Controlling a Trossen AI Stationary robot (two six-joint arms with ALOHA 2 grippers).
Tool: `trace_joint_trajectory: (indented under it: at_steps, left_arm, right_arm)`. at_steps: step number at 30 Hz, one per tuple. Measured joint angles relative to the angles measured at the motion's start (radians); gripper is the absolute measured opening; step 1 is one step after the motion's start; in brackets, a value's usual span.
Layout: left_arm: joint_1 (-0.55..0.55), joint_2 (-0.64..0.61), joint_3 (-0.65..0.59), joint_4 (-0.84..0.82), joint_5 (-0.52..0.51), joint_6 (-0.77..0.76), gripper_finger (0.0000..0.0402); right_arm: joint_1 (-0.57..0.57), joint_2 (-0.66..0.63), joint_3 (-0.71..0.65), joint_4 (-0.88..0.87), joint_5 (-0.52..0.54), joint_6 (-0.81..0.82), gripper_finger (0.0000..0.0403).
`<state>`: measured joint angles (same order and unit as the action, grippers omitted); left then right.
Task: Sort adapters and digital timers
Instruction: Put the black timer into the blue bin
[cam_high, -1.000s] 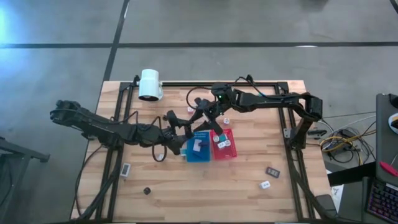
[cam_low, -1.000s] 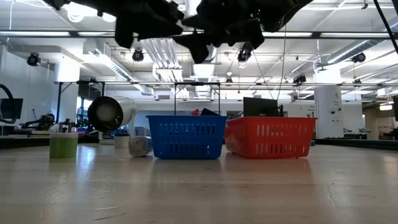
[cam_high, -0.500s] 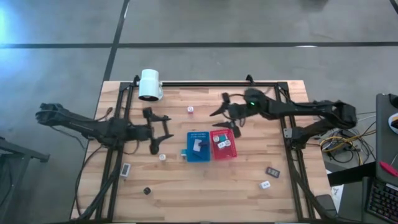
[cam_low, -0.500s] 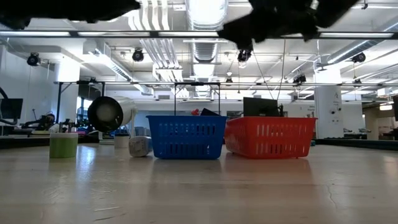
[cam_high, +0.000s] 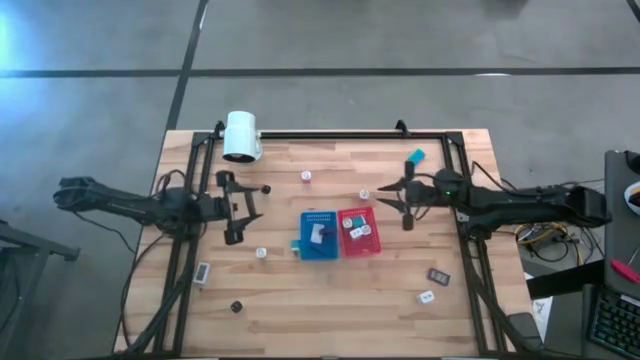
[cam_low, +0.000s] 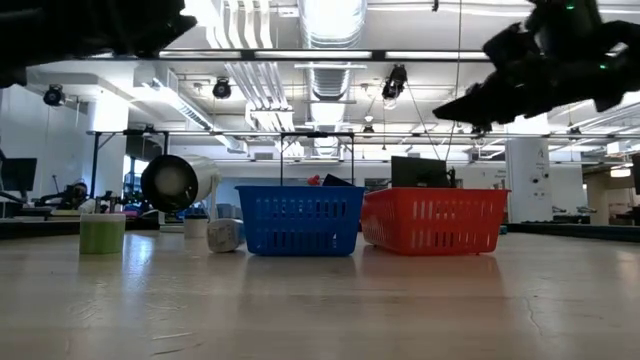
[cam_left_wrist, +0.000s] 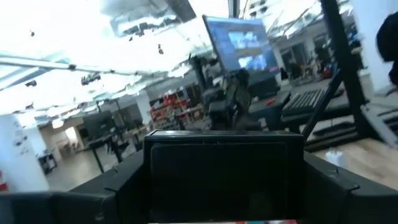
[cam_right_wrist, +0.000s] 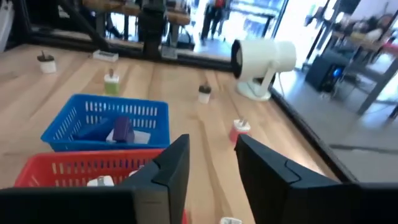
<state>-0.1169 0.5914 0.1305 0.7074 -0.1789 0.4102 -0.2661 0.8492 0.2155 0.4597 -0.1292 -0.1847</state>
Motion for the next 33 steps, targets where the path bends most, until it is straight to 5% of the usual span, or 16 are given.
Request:
trace_joint_trajectory:
  at_steps: [14, 33]
  left_arm:
    - [0.099, -0.002, -0.005, -0.071, 0.011, -0.099, 0.0286]
    - [0.148, -0.005, -0.021, -0.125, 0.121, -0.187, 0.0286]
  right_arm:
    - [0.000, -0.357, -0.173, 0.003, -0.009, -0.044, 0.0059]
    - [-0.044, -0.376, -0.182, 0.000, -0.028, 0.013, 0.0056]
